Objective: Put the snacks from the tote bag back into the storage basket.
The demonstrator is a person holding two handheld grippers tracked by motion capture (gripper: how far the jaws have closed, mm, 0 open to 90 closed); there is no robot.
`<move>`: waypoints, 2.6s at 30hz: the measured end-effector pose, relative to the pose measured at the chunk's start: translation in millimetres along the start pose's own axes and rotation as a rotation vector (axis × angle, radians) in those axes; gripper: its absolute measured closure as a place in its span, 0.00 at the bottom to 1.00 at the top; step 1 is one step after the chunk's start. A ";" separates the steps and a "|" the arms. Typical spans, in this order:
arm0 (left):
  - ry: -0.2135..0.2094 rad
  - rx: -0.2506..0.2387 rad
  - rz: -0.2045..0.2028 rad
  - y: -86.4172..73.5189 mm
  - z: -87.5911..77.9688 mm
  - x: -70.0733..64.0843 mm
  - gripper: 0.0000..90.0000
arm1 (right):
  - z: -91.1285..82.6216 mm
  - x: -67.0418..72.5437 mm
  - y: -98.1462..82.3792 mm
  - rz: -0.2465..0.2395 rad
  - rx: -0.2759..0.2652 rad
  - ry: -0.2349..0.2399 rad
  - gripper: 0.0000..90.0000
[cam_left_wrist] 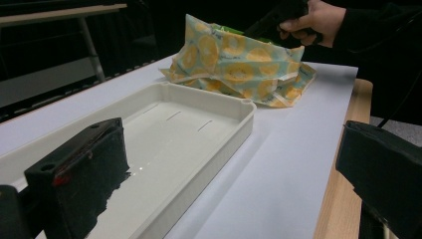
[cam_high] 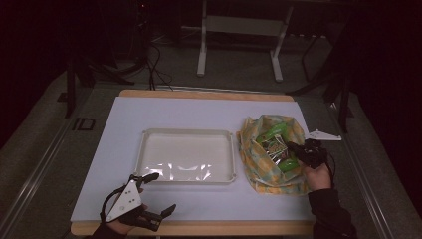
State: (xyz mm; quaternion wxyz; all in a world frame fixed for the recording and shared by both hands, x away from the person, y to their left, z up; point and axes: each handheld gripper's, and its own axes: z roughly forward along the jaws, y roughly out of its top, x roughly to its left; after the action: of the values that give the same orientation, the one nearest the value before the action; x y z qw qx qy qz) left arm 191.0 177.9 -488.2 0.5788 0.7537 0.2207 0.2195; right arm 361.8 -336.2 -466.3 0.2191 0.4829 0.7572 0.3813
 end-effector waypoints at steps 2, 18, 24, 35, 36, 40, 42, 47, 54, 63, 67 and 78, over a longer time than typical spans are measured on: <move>-0.001 0.000 -0.001 0.0 0.1 0.0 0.00 | -2.3 -0.3 0.8 0.003 -0.010 -0.002 0.99; 0.000 0.000 -0.002 0.0 0.2 -0.1 0.00 | -21.7 -8.6 4.7 0.058 -0.071 -0.031 0.99; 0.000 -0.002 -0.005 0.0 0.2 0.0 0.00 | -32.7 -10.6 9.8 0.079 -0.106 -0.055 0.99; -0.002 -0.001 -0.002 0.1 0.4 0.0 0.00 | -47.3 -10.5 14.0 0.099 -0.137 -0.087 0.99; -0.002 -0.001 -0.002 0.1 0.4 0.0 0.00 | -47.7 -10.5 14.3 0.097 -0.136 -0.085 0.99; -0.003 -0.002 -0.004 0.1 0.6 0.0 0.00 | -47.6 -10.5 14.5 0.090 -0.135 -0.085 0.99; -0.003 0.000 -0.003 0.1 0.7 0.1 0.00 | -48.6 -10.4 15.6 0.091 -0.142 -0.082 1.00; -0.002 0.000 -0.003 0.1 0.6 0.2 0.00 | -54.5 -10.2 20.2 0.093 -0.165 -0.091 1.00; -0.003 -0.001 -0.003 0.2 0.6 0.0 0.00 | -62.8 -9.9 26.1 0.100 -0.196 -0.105 0.99; -0.003 -0.001 -0.003 0.1 0.9 0.1 0.00 | -74.3 -7.3 35.3 0.103 -0.231 -0.103 0.99; -0.001 0.001 -0.002 0.0 1.0 0.2 0.00 | -78.7 -5.4 40.1 0.102 -0.238 -0.105 0.99; 0.001 -0.002 -0.005 0.1 0.6 0.5 0.00 | -88.2 0.5 54.2 0.110 -0.266 -0.113 0.99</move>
State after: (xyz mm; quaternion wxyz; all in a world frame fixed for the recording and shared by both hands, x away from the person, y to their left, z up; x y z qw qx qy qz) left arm 191.8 177.6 -488.3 0.5802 0.7523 0.2227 0.2186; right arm 330.4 -354.9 -369.4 0.3022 0.5109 0.6590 0.4619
